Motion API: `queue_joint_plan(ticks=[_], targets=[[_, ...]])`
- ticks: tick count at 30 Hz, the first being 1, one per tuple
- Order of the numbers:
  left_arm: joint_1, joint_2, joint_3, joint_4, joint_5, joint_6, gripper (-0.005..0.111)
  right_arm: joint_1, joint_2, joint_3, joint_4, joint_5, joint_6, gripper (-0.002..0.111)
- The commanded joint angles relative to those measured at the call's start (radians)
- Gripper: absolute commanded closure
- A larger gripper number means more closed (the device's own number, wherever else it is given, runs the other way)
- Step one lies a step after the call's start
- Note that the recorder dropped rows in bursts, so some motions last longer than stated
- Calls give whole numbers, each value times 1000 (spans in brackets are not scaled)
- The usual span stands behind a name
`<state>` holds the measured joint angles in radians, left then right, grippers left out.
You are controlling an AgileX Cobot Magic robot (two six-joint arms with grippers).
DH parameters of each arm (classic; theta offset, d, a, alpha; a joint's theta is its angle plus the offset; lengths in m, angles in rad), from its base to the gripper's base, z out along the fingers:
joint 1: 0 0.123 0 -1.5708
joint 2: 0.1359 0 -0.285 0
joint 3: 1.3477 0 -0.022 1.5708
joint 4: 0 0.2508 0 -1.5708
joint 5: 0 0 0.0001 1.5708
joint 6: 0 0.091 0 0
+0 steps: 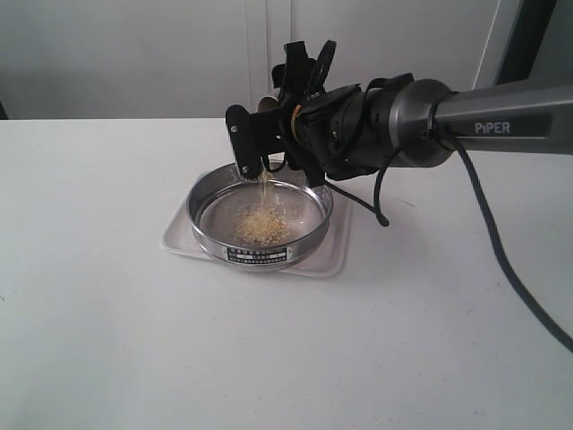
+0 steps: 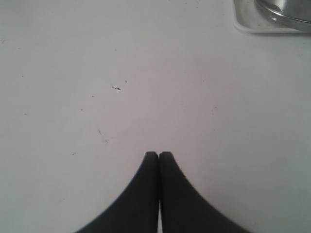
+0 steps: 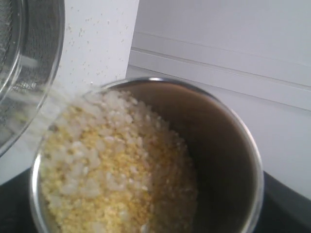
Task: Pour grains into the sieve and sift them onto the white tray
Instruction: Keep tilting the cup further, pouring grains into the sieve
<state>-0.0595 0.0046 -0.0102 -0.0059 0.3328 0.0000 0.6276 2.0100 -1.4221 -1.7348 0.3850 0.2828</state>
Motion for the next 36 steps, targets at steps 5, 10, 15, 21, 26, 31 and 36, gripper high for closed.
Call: queue_joint_plan(ticks=[5, 10, 15, 21, 26, 31, 36], targets=[[0, -5, 10, -12, 3, 0, 107, 0, -9, -13, -10, 21, -18, 108], [0, -5, 10, -12, 3, 0, 107, 0, -9, -13, -10, 21, -20, 108], [0, -5, 10, -12, 3, 0, 107, 0, -9, -13, -10, 21, -38, 108], [0, -5, 10, -12, 3, 0, 107, 0, -9, -13, -10, 21, -51, 108], [0, -5, 10, -12, 3, 0, 107, 0, -9, -13, -10, 21, -55, 108], [0, -5, 10, -12, 3, 0, 107, 0, -9, -13, -10, 19, -62, 108], [0, -5, 10, -12, 3, 0, 107, 0, -9, -13, -10, 19, -75, 108]])
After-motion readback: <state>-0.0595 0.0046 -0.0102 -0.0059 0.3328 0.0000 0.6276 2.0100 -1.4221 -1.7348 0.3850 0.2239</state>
